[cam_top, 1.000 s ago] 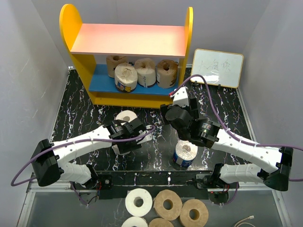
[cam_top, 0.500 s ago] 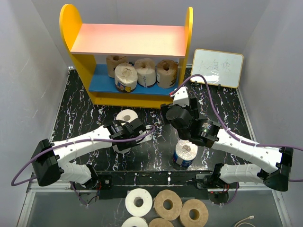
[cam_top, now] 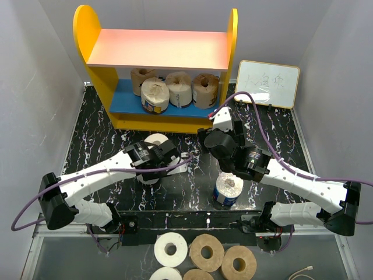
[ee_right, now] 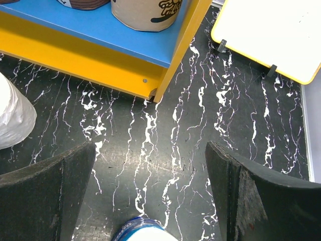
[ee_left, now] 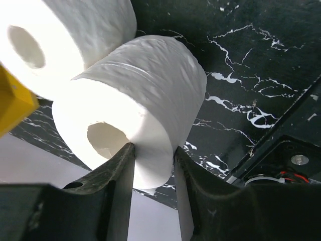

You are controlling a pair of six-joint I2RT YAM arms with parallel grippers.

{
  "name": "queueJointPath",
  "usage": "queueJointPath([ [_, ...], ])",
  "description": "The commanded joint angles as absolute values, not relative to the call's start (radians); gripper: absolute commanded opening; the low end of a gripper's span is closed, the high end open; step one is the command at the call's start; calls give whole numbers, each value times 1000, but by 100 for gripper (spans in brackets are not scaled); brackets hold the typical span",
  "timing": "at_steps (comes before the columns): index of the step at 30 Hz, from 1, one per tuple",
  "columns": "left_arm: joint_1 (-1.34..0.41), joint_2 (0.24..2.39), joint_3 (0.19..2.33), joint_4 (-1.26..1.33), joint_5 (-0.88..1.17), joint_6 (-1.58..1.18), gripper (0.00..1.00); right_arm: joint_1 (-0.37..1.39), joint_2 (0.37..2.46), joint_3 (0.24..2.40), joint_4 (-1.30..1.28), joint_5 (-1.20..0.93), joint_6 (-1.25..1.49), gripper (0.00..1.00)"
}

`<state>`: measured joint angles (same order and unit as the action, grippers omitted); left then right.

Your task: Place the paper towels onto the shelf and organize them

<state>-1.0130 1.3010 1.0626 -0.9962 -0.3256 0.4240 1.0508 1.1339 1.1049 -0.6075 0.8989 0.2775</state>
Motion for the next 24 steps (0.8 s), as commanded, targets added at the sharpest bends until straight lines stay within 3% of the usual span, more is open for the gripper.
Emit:
queueJointPath([
  [1, -1019, 1260, 1261, -1176, -316, 518, 0, 1042, 1111, 1166, -569, 917, 258, 90],
  [7, -1019, 1279, 1563, -1329, -408, 645, 0, 1040, 1115, 1172, -565, 919, 258, 90],
  [14, -1019, 1335, 1734, -1436, -498, 745, 0, 1037, 1133, 1172, -557, 910, 256, 90],
  [21, -1019, 1389, 1911, -1440, -558, 835, 0, 1033, 1113, 1163, -548, 911, 250, 90],
  [24, -1016, 1451, 2082, -1440, -596, 896, 0, 1031, 1108, 1158, -544, 910, 250, 90],
])
